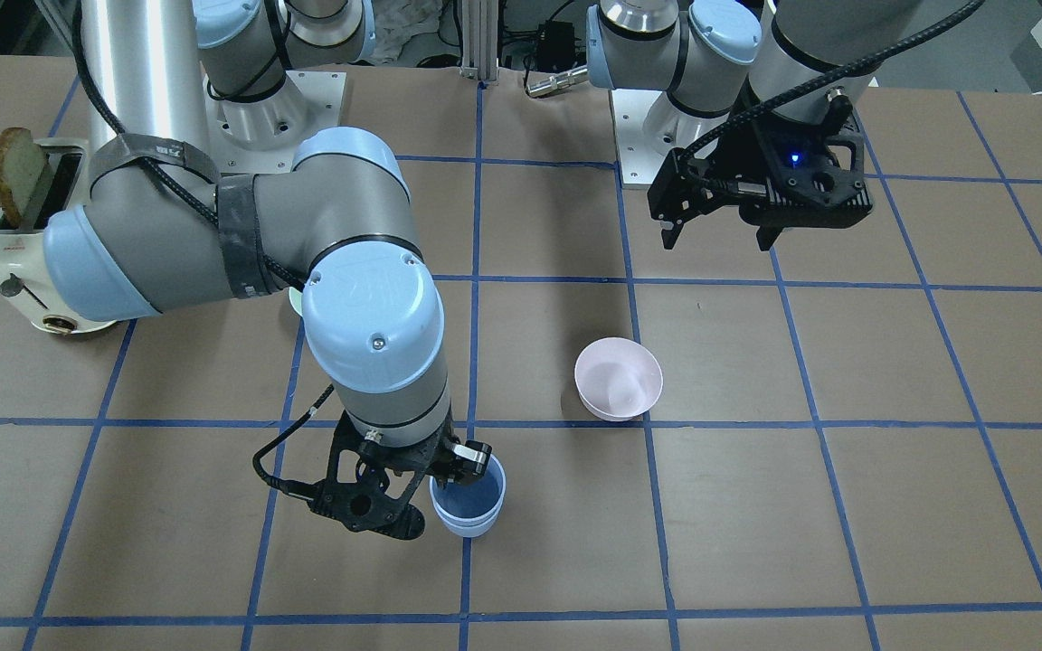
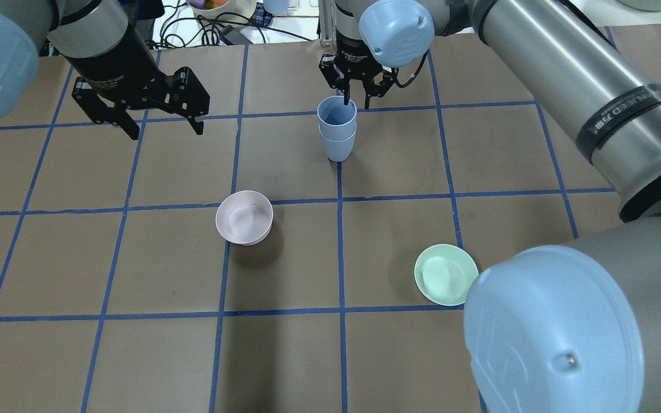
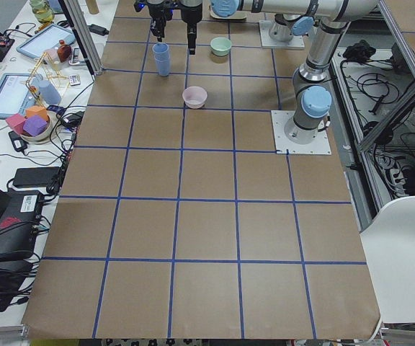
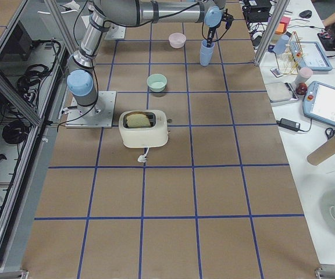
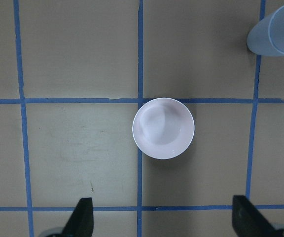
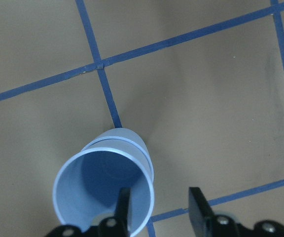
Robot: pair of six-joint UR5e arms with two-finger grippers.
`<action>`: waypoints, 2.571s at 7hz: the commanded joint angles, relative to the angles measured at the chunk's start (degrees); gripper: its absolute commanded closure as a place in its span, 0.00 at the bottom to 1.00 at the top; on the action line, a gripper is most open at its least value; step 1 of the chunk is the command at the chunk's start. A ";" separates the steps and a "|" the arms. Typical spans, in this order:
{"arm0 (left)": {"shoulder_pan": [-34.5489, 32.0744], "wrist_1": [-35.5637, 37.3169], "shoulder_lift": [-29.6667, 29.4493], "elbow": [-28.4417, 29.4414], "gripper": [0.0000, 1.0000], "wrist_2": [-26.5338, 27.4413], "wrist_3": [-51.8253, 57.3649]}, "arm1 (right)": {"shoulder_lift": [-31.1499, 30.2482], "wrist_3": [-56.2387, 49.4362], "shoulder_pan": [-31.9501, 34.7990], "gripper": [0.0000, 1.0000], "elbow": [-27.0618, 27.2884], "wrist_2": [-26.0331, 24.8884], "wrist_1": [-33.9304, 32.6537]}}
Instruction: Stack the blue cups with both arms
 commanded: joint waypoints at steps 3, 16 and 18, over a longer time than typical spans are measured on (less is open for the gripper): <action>-0.04 0.09 0.00 0.09 0.00 0.00 0.00 | -3.73 -29.55 -13.70 0.00 -5.74 -5.74 13.36; -0.04 0.00 0.00 0.09 0.00 0.09 -0.09 | -33.21 -36.31 -16.28 0.00 23.71 2.06 5.54; -0.04 0.00 0.00 0.09 0.00 0.09 -0.09 | -33.12 -36.48 -16.37 0.00 23.98 1.80 4.94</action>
